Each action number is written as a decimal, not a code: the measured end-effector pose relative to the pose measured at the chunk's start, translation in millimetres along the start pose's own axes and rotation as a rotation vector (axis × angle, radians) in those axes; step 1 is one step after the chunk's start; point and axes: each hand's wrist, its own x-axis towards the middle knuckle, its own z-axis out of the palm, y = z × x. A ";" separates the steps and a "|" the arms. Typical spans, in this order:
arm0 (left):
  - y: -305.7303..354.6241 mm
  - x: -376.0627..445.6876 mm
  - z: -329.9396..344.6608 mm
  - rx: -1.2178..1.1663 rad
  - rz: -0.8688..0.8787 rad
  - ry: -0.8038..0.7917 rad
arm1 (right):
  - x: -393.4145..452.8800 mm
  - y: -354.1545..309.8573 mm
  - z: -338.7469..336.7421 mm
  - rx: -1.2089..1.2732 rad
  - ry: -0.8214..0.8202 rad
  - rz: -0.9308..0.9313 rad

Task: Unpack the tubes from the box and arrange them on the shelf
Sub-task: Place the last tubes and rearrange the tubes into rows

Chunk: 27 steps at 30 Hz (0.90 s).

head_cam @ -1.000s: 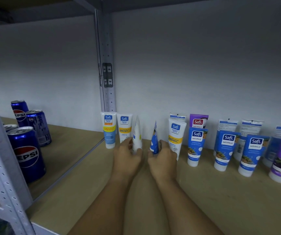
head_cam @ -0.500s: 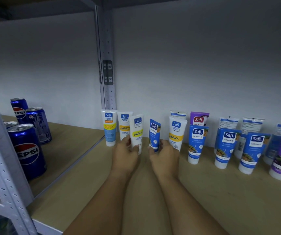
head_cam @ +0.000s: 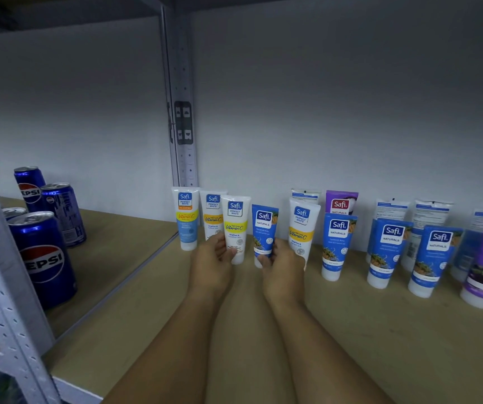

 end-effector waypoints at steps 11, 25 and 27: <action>2.1 0.0 0.4 0.039 -0.031 0.033 | 1.1 1.1 3.5 -0.010 0.002 0.029; 18.1 -24.7 0.0 0.065 -0.017 0.156 | -13.5 -0.3 -14.3 -0.031 -0.050 0.002; 27.3 -35.6 -1.0 0.060 0.050 0.190 | -21.8 -2.8 -32.6 0.003 -0.083 -0.009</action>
